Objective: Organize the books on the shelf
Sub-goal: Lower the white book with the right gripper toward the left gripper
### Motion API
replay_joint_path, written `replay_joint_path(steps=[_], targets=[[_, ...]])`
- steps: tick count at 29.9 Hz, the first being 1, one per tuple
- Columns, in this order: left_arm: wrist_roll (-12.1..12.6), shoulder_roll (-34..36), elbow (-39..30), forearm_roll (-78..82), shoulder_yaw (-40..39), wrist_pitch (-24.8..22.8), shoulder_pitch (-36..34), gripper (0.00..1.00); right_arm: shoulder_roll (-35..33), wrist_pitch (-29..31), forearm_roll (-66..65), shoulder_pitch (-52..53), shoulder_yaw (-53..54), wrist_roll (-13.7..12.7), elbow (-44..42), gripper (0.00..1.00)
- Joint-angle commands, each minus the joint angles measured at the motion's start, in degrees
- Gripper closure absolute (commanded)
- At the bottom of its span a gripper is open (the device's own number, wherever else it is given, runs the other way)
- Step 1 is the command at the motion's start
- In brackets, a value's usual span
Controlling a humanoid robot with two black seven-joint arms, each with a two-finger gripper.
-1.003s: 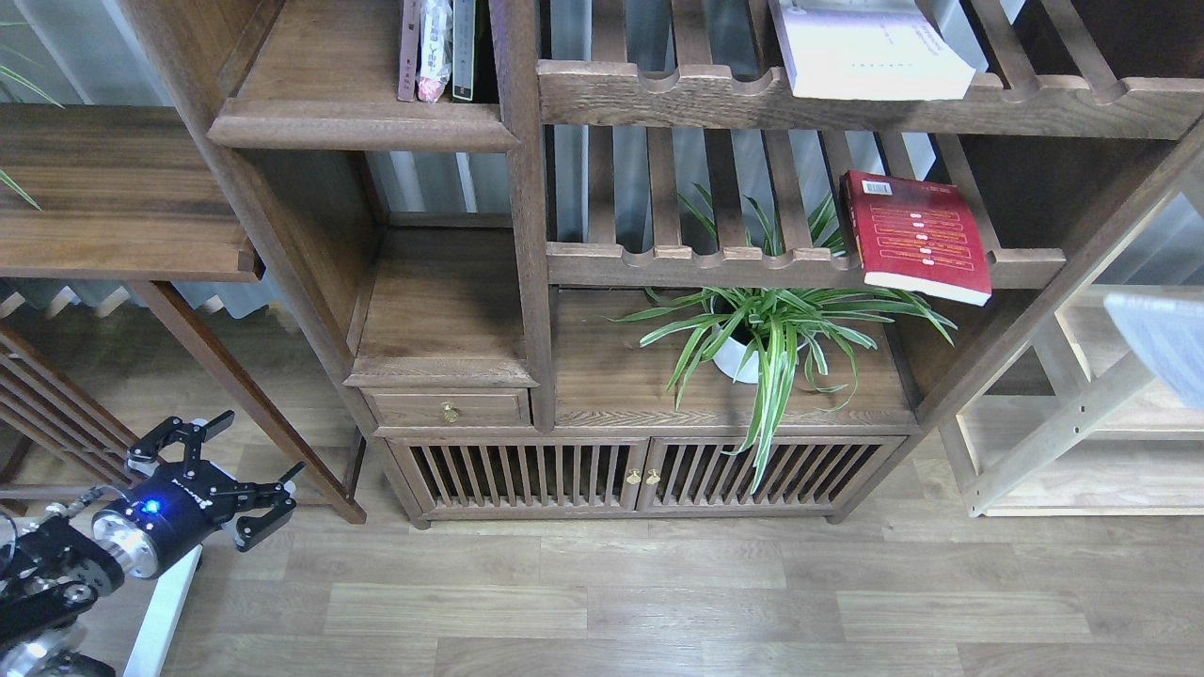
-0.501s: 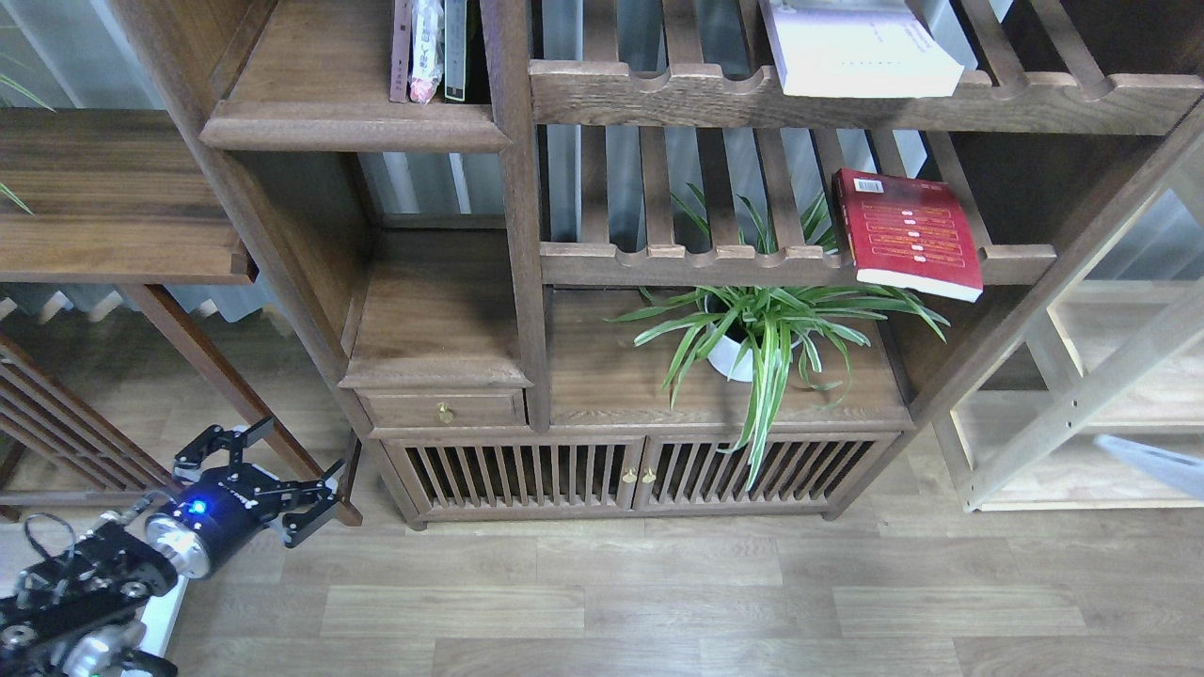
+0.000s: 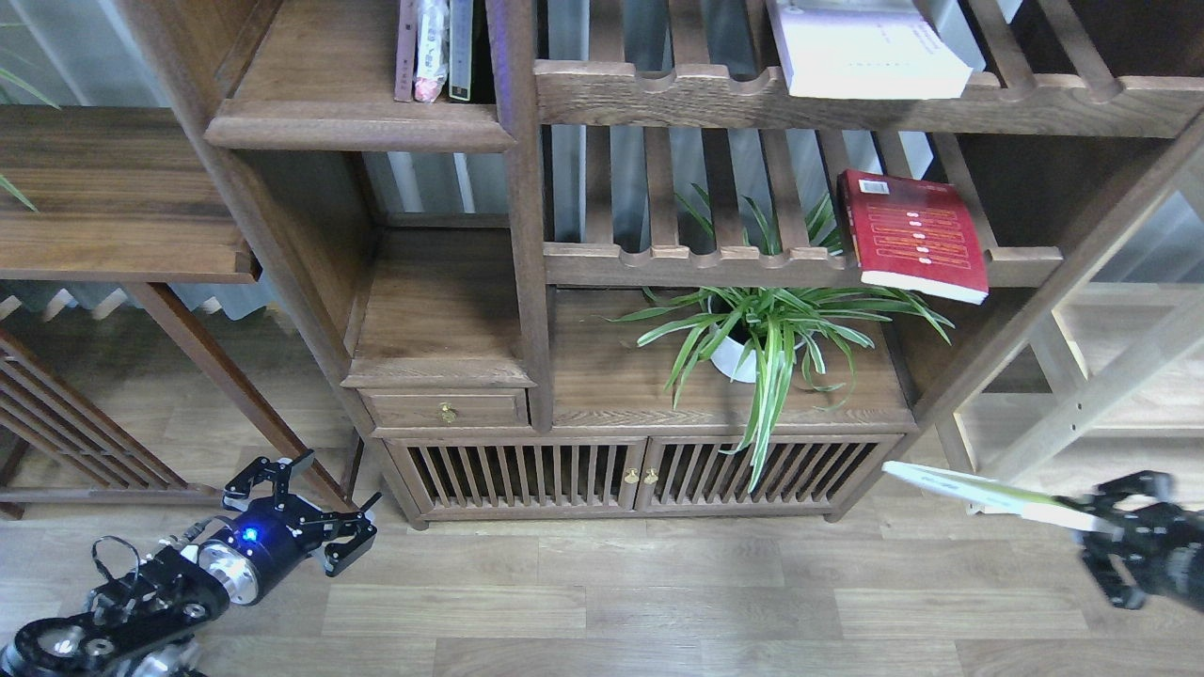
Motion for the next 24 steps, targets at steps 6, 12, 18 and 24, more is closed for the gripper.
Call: replay_joint_path(steps=[6,12,18,24], targets=[[0.0,-1.5,0.4,5.1,6.9,-5.7,-4.2,0.00,7.5,0.0,-0.6,0.3,-0.4,0.0,-0.4,0.98],[0.0,-6.0,0.4,10.3,10.1,-6.1,-8.3,0.00,10.8,0.0,-2.4,0.4,-0.5,0.0,-1.1,0.97],[0.3,-11.4,0.7,13.1,14.7,-6.1,-14.2,0.00,13.3,0.0,-2.3,1.8,-0.4,0.0,-1.3,0.97],[5.2,-18.5,4.3,13.2,16.6,-7.0,-18.4,0.00,15.8,0.0,-2.0,2.9,-0.7,0.0,-1.3,0.98]])
